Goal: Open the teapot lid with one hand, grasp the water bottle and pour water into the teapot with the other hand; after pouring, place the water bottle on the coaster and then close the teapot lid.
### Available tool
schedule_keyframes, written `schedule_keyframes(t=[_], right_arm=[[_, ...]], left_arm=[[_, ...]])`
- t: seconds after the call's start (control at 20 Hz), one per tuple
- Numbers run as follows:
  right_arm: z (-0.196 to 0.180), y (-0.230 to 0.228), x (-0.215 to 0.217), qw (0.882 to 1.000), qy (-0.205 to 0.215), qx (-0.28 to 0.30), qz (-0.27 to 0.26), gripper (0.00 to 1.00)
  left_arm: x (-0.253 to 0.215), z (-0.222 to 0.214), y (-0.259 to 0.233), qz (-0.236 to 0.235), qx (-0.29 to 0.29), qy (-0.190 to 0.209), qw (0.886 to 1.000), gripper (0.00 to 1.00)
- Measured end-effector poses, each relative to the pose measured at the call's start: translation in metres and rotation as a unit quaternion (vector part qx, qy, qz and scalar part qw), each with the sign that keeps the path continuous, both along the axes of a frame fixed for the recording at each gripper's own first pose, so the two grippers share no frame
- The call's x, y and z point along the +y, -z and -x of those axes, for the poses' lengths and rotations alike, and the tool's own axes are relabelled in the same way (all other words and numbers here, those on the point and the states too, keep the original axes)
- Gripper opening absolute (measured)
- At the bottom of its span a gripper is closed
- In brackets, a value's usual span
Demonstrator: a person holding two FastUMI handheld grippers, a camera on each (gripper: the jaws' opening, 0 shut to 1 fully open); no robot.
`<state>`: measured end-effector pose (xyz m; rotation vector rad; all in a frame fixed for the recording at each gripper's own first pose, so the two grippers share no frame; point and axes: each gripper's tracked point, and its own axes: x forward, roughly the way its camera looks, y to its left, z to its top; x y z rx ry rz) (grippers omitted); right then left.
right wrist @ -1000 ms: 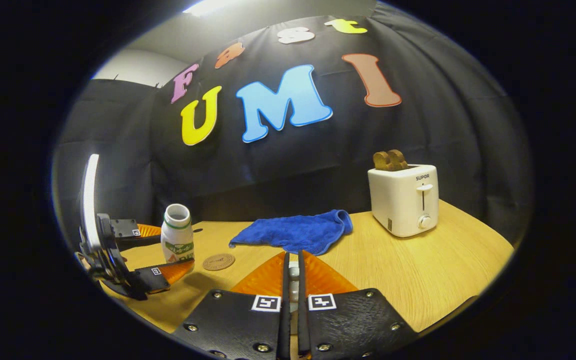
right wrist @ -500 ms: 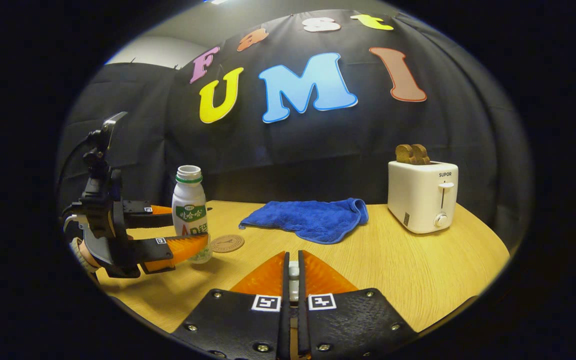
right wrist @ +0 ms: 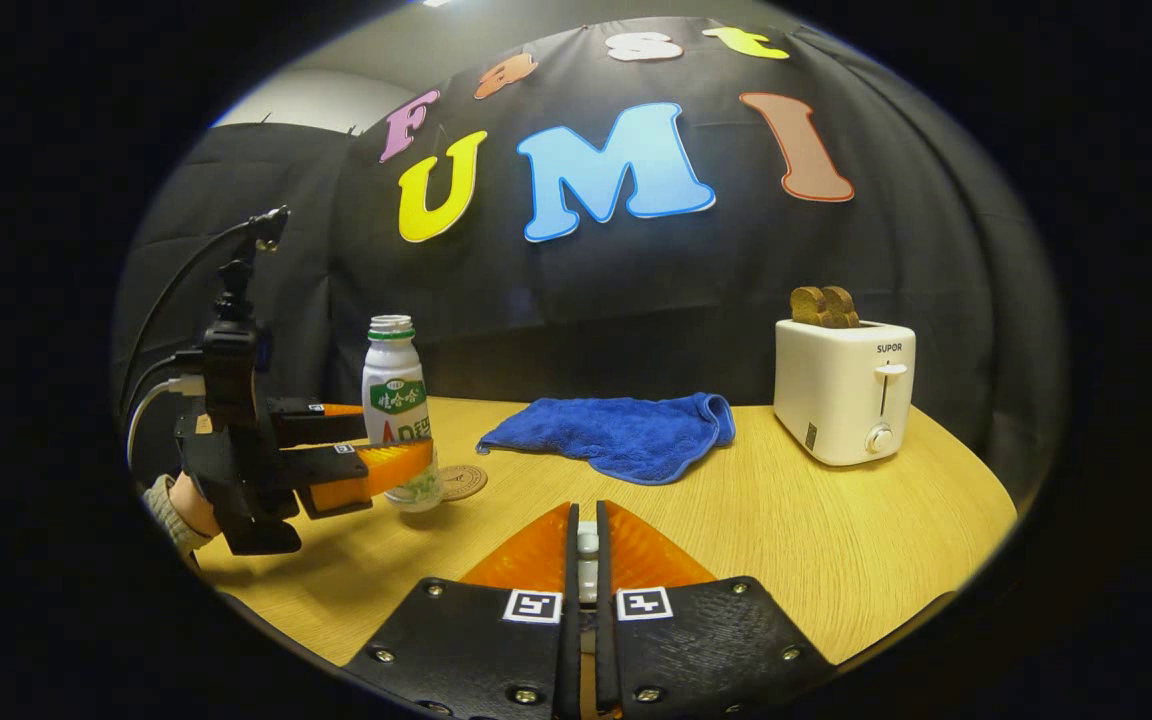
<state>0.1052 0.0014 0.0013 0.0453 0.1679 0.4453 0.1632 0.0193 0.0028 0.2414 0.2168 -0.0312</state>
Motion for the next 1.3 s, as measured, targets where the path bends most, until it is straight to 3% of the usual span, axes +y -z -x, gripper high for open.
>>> schedule_keyframes(t=[0.15, 0.45, 0.5, 0.55, 0.8, 0.9, 1.0, 1.05, 1.2, 1.3], right_arm=[[0.001, 0.000, -0.001, 1.000, -0.001, 0.005, -0.003, 0.06], [0.000, 0.010, -0.002, 1.000, 0.000, 0.023, 0.008, 0.06], [0.000, 0.011, -0.001, 1.000, -0.001, 0.024, 0.011, 0.06], [0.000, 0.011, -0.001, 1.000, -0.001, 0.024, 0.015, 0.06], [-0.001, 0.012, 0.000, 1.000, 0.000, 0.027, 0.011, 0.06], [-0.001, 0.011, 0.000, 1.000, -0.001, 0.028, 0.009, 0.10], [-0.002, 0.011, -0.001, 1.000, 0.003, 0.026, 0.012, 0.11], [0.000, 0.009, -0.002, 1.000, 0.004, 0.023, 0.011, 0.14], [-0.001, 0.000, -0.008, 1.000, 0.015, 0.012, -0.002, 0.60], [-0.006, -0.004, -0.012, 1.000, 0.025, 0.002, -0.017, 0.72]], left_arm=[[0.007, -0.008, -0.004, 0.012, -0.001, -0.009, 1.000, 0.84], [0.013, -0.018, -0.003, 0.031, -0.004, -0.012, 0.999, 0.84], [0.015, -0.021, -0.002, 0.034, -0.003, -0.014, 0.999, 0.72], [0.017, -0.021, 0.000, 0.038, -0.002, -0.015, 0.999, 0.84], [0.026, -0.030, 0.002, 0.057, 0.000, -0.018, 0.998, 0.84], [0.029, -0.035, 0.001, 0.063, -0.003, -0.018, 0.998, 0.84], [0.032, -0.040, -0.002, 0.076, -0.008, -0.019, 0.997, 0.78], [0.034, -0.042, -0.001, 0.083, -0.010, -0.021, 0.996, 0.78], [0.042, -0.051, 0.002, 0.092, -0.007, -0.030, 0.995, 0.84], [0.045, -0.057, 0.005, 0.101, -0.005, -0.031, 0.994, 0.78]])
